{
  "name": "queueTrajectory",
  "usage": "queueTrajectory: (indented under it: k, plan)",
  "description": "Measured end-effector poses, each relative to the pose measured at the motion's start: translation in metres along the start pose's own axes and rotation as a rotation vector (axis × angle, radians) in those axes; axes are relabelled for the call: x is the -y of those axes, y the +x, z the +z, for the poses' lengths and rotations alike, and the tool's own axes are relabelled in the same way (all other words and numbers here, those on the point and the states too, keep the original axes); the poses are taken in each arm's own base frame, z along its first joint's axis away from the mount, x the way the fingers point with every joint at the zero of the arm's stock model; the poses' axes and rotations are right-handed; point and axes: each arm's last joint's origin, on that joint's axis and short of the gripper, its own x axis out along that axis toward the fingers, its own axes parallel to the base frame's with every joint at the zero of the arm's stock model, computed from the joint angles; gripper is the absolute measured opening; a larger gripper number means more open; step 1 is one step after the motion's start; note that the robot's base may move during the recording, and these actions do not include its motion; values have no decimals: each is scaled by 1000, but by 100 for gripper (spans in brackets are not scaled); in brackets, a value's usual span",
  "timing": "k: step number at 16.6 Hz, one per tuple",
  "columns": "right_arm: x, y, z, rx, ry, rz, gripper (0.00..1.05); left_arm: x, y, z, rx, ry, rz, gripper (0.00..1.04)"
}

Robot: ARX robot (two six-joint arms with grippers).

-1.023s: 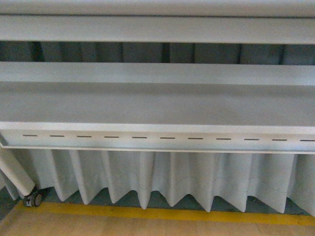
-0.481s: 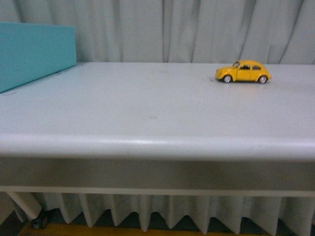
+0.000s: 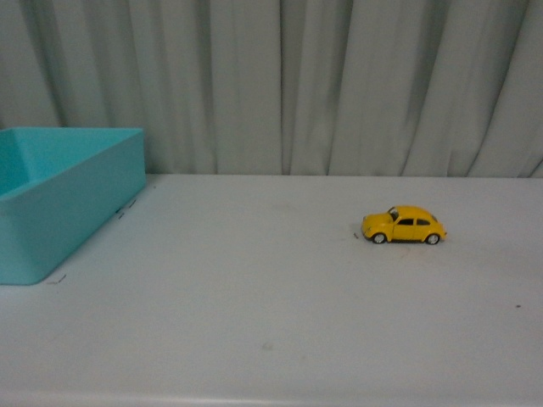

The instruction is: Wind up and store yellow beetle toy

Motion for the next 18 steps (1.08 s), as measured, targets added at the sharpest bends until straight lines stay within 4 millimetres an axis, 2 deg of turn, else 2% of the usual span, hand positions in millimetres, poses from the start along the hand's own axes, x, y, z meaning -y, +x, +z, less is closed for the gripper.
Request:
queueTrajectory:
  k: [18]
  plan:
    - [0,0,0,-1,2,0,98,0,0,0,0,0,-1,98]
